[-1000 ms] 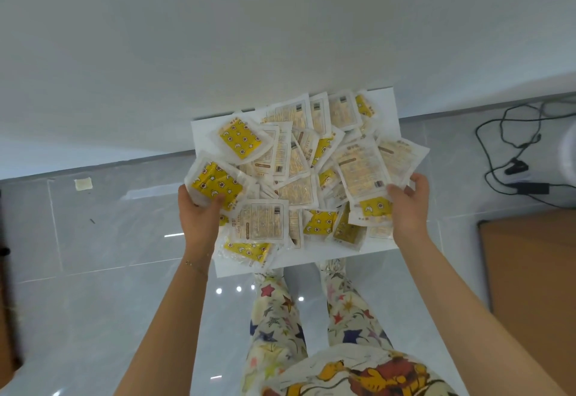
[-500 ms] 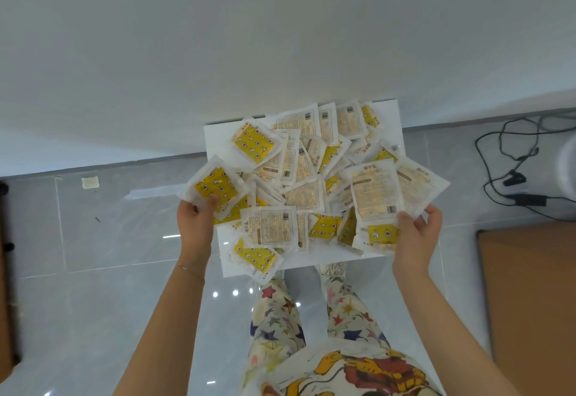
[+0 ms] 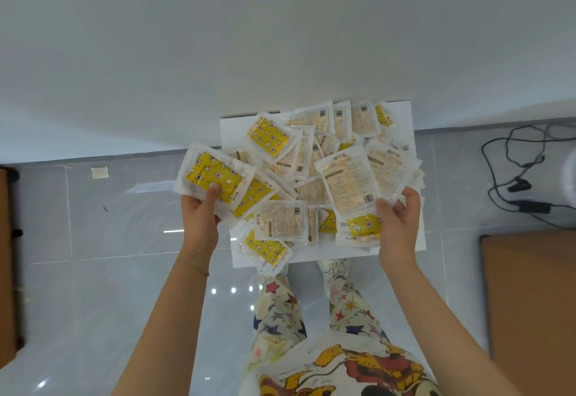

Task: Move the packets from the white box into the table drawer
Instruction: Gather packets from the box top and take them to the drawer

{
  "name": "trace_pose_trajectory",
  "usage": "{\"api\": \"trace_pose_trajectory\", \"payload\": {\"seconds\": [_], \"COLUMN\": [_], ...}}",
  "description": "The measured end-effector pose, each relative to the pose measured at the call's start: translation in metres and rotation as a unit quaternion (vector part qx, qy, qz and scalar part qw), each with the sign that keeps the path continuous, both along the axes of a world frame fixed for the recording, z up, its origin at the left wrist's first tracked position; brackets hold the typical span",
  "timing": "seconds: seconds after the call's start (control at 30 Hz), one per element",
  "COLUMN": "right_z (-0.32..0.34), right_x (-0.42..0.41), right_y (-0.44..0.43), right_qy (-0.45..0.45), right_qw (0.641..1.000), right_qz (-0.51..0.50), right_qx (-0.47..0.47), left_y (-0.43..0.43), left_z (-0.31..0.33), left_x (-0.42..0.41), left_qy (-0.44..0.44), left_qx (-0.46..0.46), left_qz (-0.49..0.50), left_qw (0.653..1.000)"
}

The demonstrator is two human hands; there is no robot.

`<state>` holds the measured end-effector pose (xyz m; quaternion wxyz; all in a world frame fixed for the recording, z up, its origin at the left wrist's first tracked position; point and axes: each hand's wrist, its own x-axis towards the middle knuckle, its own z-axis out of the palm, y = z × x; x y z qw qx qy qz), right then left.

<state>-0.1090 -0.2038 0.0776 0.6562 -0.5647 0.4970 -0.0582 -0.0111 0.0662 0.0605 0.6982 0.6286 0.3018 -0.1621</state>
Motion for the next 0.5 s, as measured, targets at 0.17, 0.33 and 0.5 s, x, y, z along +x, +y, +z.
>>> {"api": "trace_pose_trajectory", "payload": {"seconds": [0.17, 0.33, 0.5], "right_z": [0.033, 0.079, 0.131], "right_x": [0.007, 0.018, 0.024], "right_y": [0.01, 0.015, 0.017], "right_qy": [0.002, -0.004, -0.022], "right_qw": [0.997, 0.986, 0.973], "right_qz": [0.076, 0.157, 0.221], "right_qx": [0.024, 0.049, 0.055], "left_y": [-0.011, -0.029, -0.029], "left_z": [0.035, 0.089, 0.144], "left_x": [-0.022, -0.045, -0.064], "left_qy": [0.012, 0.009, -0.004], "left_qx": [-0.021, -0.061, -0.064], "left_qz": [-0.003, 0.038, 0.087], "left_qw": [1.0, 0.997, 0.994]}}
